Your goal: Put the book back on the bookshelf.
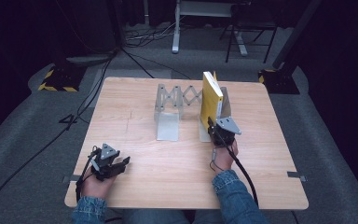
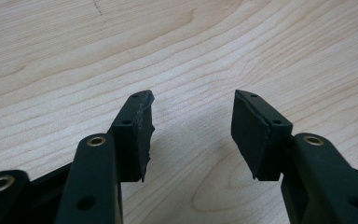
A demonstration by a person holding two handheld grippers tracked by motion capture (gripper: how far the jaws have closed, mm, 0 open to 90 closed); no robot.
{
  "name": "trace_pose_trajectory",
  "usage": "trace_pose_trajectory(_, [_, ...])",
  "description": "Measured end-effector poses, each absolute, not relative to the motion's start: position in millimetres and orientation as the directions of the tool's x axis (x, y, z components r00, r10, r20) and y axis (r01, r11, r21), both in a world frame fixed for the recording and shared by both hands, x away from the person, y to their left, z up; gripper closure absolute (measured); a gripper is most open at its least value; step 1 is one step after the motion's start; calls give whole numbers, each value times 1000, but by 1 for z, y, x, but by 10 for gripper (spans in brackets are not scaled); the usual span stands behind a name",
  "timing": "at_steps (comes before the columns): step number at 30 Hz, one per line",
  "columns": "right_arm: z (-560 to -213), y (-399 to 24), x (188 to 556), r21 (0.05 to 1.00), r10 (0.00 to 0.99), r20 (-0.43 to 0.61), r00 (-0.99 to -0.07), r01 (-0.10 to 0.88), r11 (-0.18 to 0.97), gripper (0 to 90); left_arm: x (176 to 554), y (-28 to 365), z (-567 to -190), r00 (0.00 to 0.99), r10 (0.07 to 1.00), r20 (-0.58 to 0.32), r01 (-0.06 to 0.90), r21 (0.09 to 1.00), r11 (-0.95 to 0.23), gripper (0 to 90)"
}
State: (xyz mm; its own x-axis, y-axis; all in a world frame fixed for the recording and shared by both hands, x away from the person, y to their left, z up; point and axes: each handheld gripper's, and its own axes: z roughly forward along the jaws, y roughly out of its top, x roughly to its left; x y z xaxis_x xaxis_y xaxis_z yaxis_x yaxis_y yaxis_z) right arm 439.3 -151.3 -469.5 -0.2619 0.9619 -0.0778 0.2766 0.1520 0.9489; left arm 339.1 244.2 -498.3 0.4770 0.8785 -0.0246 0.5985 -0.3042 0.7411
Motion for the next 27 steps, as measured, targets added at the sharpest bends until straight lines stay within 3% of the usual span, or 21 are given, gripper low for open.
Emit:
trace_pose_trajectory(17, [-468, -136, 440, 945, 941, -78, -329, 276, 174, 716, 340, 241, -500, 485, 874, -24, 603, 733, -315, 485])
trace_pose_trajectory(27, [-462, -127, 428, 946, 927, -128, -353, 238, 221, 580, 341, 240, -501, 489, 872, -23, 607, 726, -322, 483])
